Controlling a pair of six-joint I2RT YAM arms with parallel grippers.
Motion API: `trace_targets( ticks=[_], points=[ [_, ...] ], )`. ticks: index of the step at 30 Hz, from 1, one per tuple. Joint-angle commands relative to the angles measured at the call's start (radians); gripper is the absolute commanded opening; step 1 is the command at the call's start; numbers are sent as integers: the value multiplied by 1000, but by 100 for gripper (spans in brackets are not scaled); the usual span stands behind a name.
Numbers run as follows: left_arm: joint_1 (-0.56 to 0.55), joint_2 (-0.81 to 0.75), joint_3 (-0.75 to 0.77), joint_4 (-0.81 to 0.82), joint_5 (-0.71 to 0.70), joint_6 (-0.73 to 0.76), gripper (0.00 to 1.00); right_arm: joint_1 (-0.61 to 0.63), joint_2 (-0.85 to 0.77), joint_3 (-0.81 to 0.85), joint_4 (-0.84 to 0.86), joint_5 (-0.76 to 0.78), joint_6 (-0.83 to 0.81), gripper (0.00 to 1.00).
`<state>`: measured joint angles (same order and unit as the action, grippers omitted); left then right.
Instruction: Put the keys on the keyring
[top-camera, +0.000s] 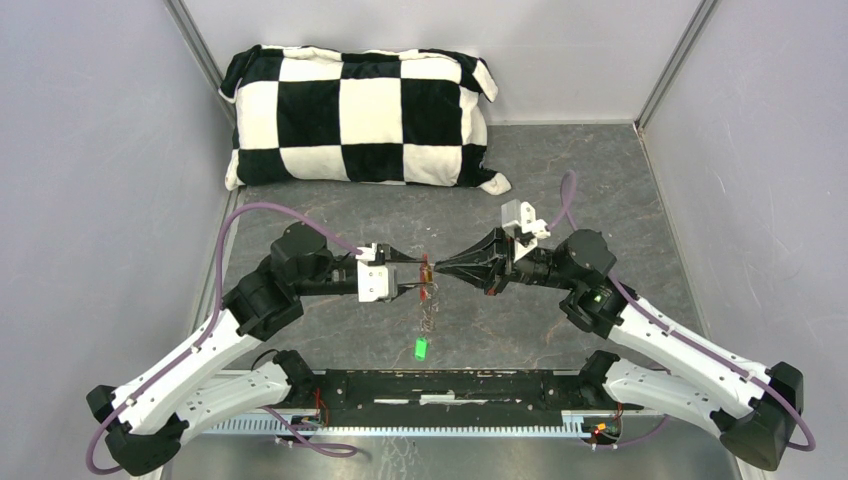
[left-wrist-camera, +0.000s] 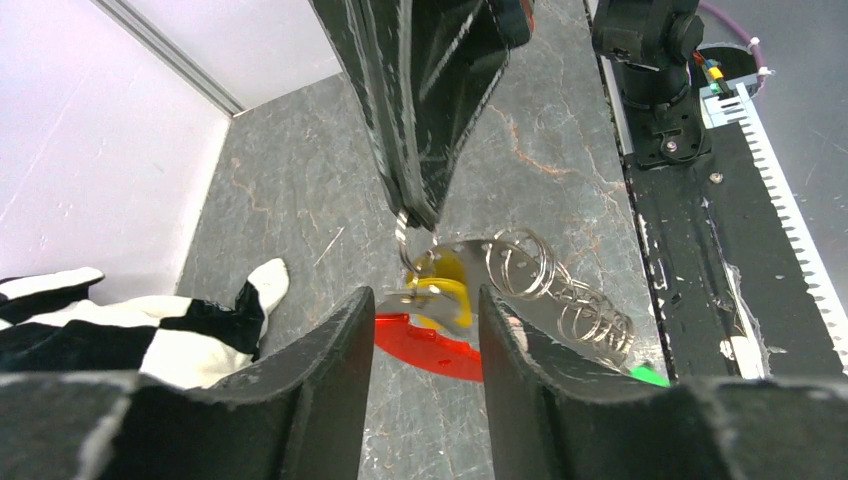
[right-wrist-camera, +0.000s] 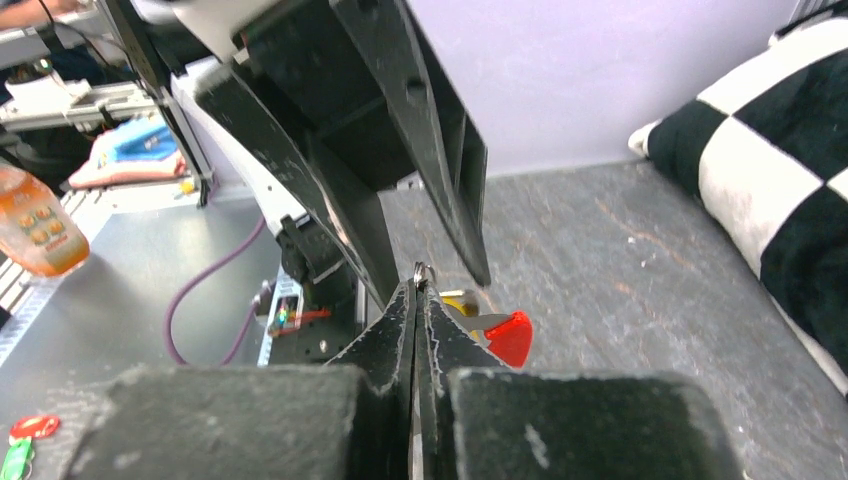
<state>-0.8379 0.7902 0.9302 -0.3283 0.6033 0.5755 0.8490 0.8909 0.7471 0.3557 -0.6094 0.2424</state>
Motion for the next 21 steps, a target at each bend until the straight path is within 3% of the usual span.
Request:
trace_targets(
  ticks=[1, 8, 15, 21],
  points=[
    [-1, -12, -19, 120, 1, 5, 41, 1, -27, -55, 287, 50, 104, 0],
    [-2, -37, -49, 207, -6, 48, 26, 2, -29, -79, 307, 105, 103, 0],
    [-9, -62, -85, 203, 96, 246, 14, 4, -29, -133, 403, 154, 159, 0],
    [-38, -51, -81, 146, 118, 459, 11, 5, -24, -156, 437, 167, 178, 0]
  ],
)
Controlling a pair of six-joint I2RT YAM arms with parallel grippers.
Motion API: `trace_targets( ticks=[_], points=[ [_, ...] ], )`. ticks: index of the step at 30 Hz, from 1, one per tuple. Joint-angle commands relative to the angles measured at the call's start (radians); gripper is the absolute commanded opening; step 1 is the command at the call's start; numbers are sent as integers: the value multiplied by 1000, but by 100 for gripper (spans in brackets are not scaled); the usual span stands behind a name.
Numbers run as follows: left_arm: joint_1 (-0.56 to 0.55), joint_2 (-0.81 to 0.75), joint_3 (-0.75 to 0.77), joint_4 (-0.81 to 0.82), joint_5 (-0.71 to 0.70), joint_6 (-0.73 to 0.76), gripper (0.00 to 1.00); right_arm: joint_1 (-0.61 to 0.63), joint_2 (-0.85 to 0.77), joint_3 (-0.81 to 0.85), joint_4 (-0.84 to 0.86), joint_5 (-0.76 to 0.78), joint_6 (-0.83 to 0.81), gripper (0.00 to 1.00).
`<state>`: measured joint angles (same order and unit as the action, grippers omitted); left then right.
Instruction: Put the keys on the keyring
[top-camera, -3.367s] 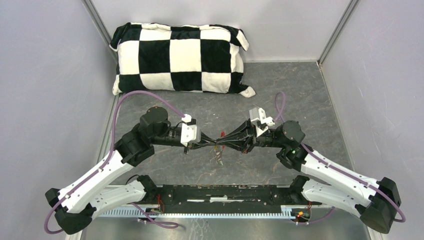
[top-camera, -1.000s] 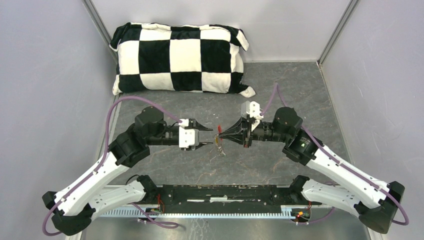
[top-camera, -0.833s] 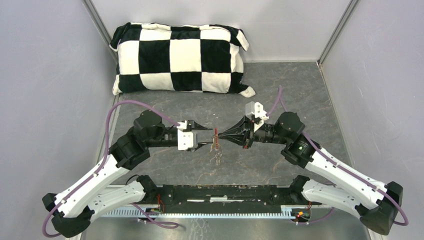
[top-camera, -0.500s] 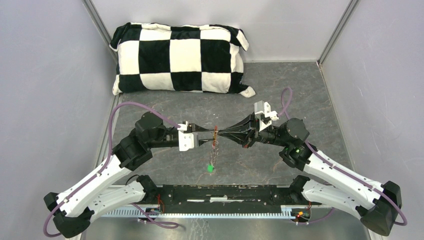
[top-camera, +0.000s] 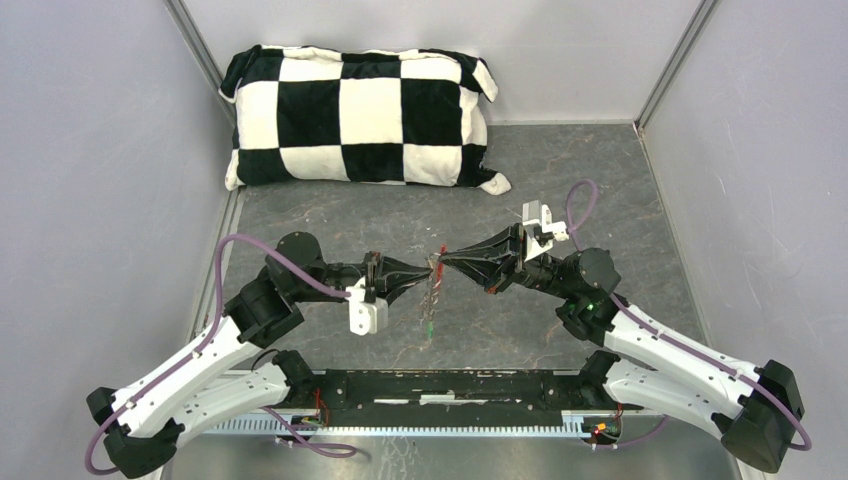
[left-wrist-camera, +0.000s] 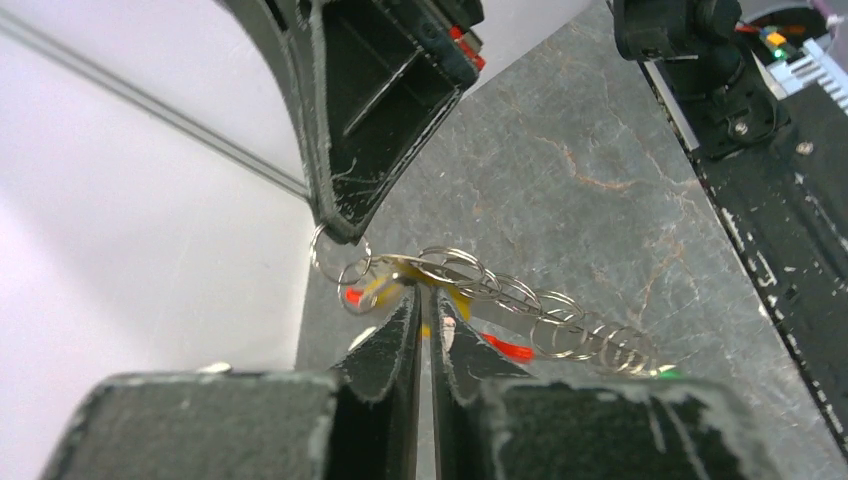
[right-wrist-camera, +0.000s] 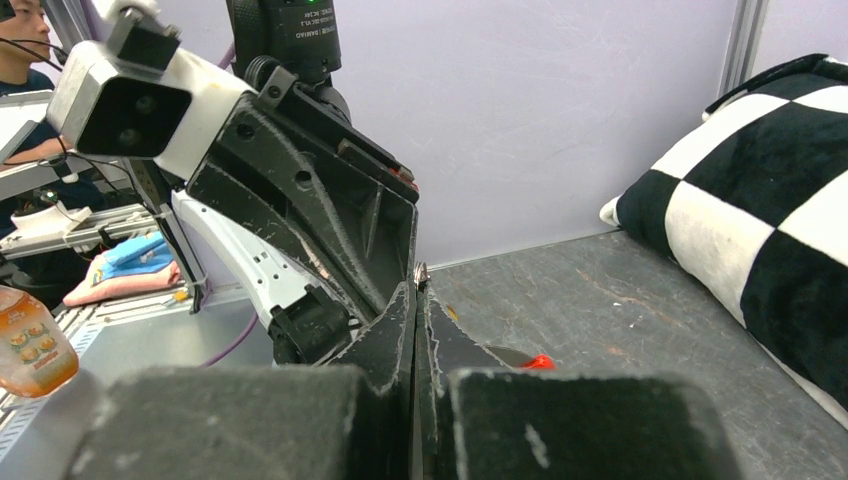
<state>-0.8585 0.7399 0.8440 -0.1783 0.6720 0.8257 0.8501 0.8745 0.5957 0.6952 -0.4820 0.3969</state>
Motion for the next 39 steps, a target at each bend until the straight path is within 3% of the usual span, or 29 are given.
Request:
trace_targets(
  ticks=[1, 5, 10, 12, 17, 22, 31, 39],
  points=[
    [-21, -2, 4, -10, 50, 239, 11, 4, -10, -8, 100, 44, 22, 0],
    [-25, -9, -6, -44, 44, 328, 9, 4, -8, -12, 112, 43, 25, 0],
    [-25, -21, 0, -67, 1, 295, 13, 6, -18, -48, 183, 50, 47, 0],
    [-25, -27, 13, -53, -37, 205, 25, 3, -24, -54, 199, 36, 46, 0],
    [-24, -31, 72, 46, -193, -200, 35, 4, -23, -53, 204, -16, 35, 0],
    [-21, -35, 89, 41, -164, -344, 43, 5, -8, -47, 223, -65, 45, 0],
    [-22, -17, 62, 53, -171, -351, 44, 4, 3, -36, 222, -87, 50, 0],
    [-21, 22, 51, 79, -114, -303, 23, 5, 13, -37, 228, -87, 60, 0]
  ],
)
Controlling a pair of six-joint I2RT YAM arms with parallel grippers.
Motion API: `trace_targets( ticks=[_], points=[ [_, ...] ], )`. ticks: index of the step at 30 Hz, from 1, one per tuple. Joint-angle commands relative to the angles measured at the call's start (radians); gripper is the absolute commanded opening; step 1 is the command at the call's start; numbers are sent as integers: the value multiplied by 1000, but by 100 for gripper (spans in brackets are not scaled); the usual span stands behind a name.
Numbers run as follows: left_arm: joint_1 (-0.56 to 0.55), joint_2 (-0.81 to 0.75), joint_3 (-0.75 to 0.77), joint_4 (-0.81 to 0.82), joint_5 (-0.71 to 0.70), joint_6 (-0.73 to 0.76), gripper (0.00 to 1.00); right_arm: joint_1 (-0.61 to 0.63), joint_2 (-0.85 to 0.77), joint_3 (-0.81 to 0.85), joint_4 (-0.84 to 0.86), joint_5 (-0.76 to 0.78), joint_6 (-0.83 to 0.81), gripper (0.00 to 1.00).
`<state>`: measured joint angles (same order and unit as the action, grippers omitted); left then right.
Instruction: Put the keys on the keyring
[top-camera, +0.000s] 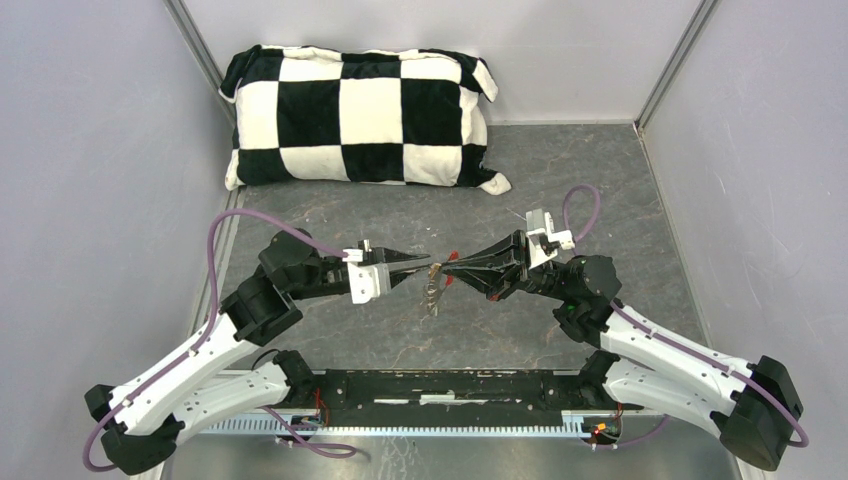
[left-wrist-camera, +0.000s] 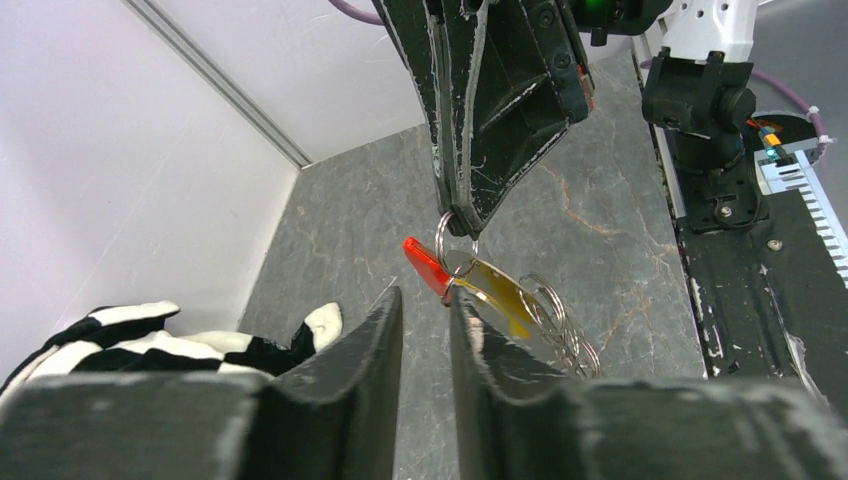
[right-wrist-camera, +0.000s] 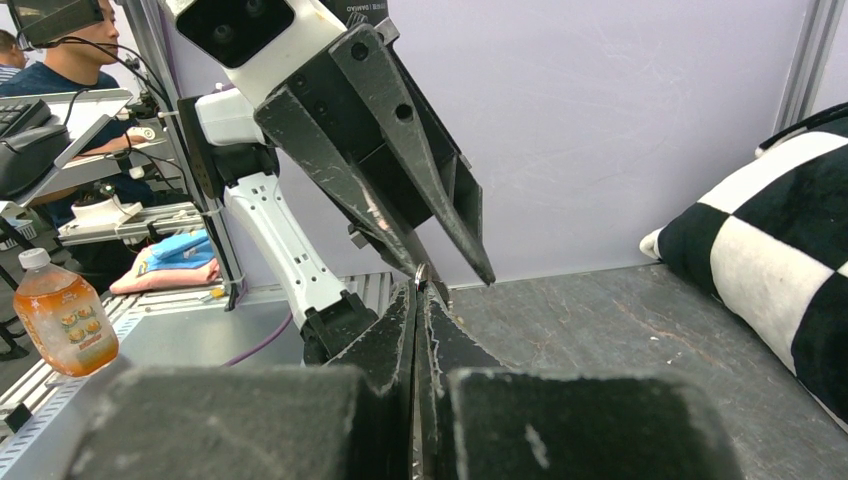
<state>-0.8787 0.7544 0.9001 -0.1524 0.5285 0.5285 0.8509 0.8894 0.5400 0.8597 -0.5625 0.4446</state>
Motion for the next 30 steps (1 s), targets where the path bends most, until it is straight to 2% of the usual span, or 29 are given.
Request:
trace_targets(
  ticks=[1, 3, 10, 20, 25, 27, 28, 30],
  points=[
    [-1, 8, -8, 51, 35, 4, 19, 4, -3, 18, 62, -5, 11, 0],
    [-2, 6, -13, 33, 45, 26, 13, 4, -9, 17, 56, 2, 8, 0],
    [-2, 2, -18, 37, 81, 58, 3, 3, -11, 6, 50, 17, 7, 0],
    [-3, -15, -49, 28, 165, 204, 2, 4, -38, -30, 51, 114, 11, 0],
    [-5, -6, -44, 27, 192, 231, 2, 4, -43, -42, 60, 129, 20, 0],
    [-5, -1, -44, 28, 212, 234, 7, 4, -41, -50, 72, 126, 29, 0],
    [-5, 3, -44, 27, 227, 227, 18, 3, -39, -51, 77, 126, 33, 0],
    [-6, 9, -42, 27, 251, 206, 25, 4, -34, -58, 95, 120, 42, 0]
  ],
)
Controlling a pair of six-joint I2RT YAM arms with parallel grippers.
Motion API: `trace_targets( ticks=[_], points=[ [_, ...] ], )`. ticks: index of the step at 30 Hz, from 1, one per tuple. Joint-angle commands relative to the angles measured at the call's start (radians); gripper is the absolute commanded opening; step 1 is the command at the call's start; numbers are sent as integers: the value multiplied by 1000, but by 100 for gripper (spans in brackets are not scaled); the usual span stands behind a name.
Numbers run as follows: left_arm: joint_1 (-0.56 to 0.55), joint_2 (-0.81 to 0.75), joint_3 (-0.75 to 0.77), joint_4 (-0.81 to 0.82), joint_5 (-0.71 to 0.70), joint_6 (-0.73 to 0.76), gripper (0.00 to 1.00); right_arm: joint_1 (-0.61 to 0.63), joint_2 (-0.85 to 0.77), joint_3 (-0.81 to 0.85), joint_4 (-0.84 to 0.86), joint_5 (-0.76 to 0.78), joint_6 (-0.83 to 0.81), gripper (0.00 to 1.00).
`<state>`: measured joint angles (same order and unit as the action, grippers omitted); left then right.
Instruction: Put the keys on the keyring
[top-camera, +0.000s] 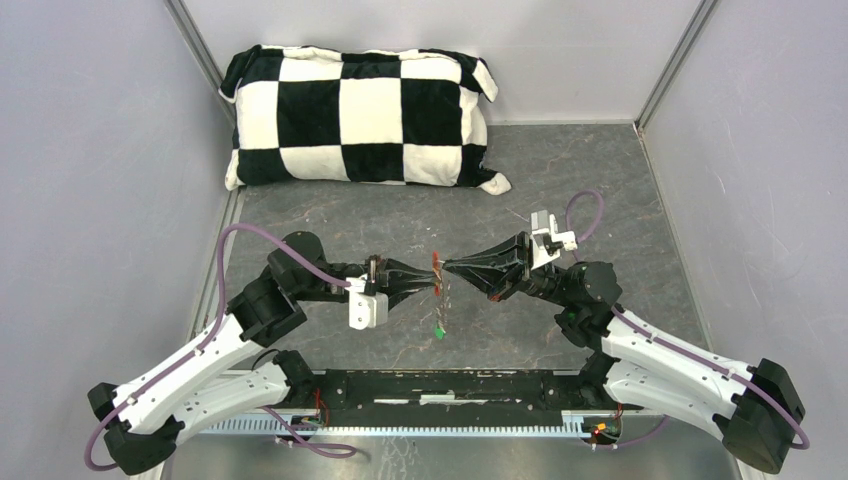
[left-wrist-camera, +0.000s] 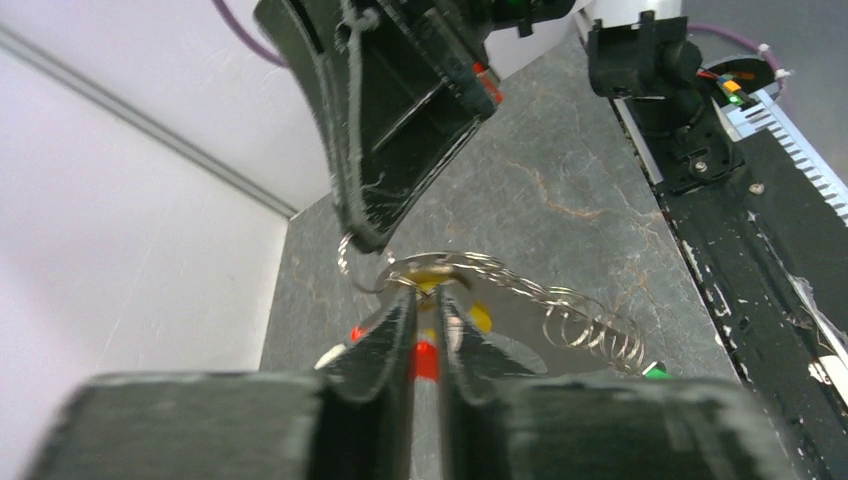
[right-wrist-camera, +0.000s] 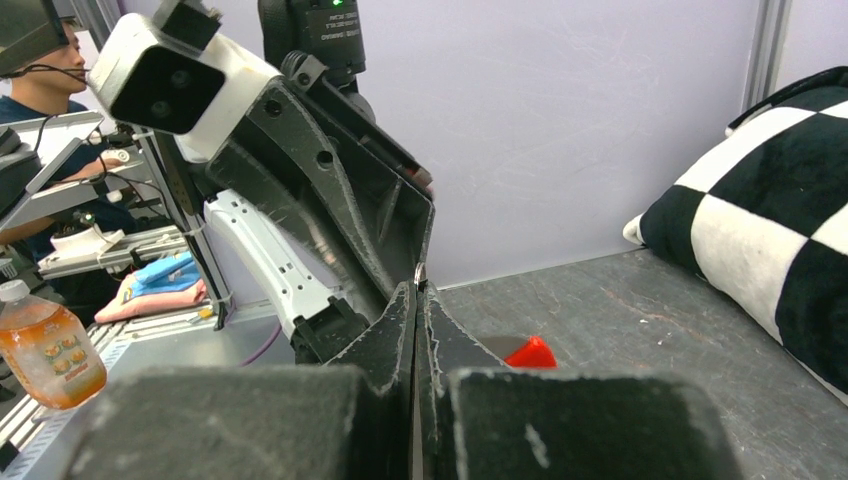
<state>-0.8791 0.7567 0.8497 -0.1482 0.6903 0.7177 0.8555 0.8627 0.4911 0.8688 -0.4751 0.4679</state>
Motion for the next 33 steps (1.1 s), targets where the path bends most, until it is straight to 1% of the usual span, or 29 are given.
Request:
trace_targets(
  ticks=[1, 4, 9, 14, 17, 20, 23, 25, 29, 33],
  points=[
    [-5, 9, 9, 26, 94, -1, 28, -1, -6, -13, 99, 29, 26, 0],
    [-5, 6, 22, 40, 78, -50, 33, -2, -1, -21, 132, 16, 42, 0],
    [-5, -5, 78, 2, 7, -94, 35, 0, -4, -40, 186, -4, 63, 0],
    [0, -14, 123, -38, -91, -169, 35, -1, -11, -40, 228, -66, 56, 0],
    [4, 13, 164, -75, -131, -236, 30, -2, -9, -19, 221, -116, 45, 0],
    [9, 52, 205, -135, -103, -311, 28, -2, -5, 8, 182, -147, 27, 0],
    [13, 78, 230, -194, -7, -351, 26, -3, -3, 20, 155, -150, 14, 0],
    [14, 83, 235, -226, 34, -337, 26, -2, -2, 20, 151, -149, 12, 0],
    [17, 89, 242, -281, 58, -303, 27, -2, -2, 24, 133, -151, 2, 0],
    [20, 97, 241, -268, 66, -302, 31, -2, 8, 39, 115, -166, -3, 0]
  ],
)
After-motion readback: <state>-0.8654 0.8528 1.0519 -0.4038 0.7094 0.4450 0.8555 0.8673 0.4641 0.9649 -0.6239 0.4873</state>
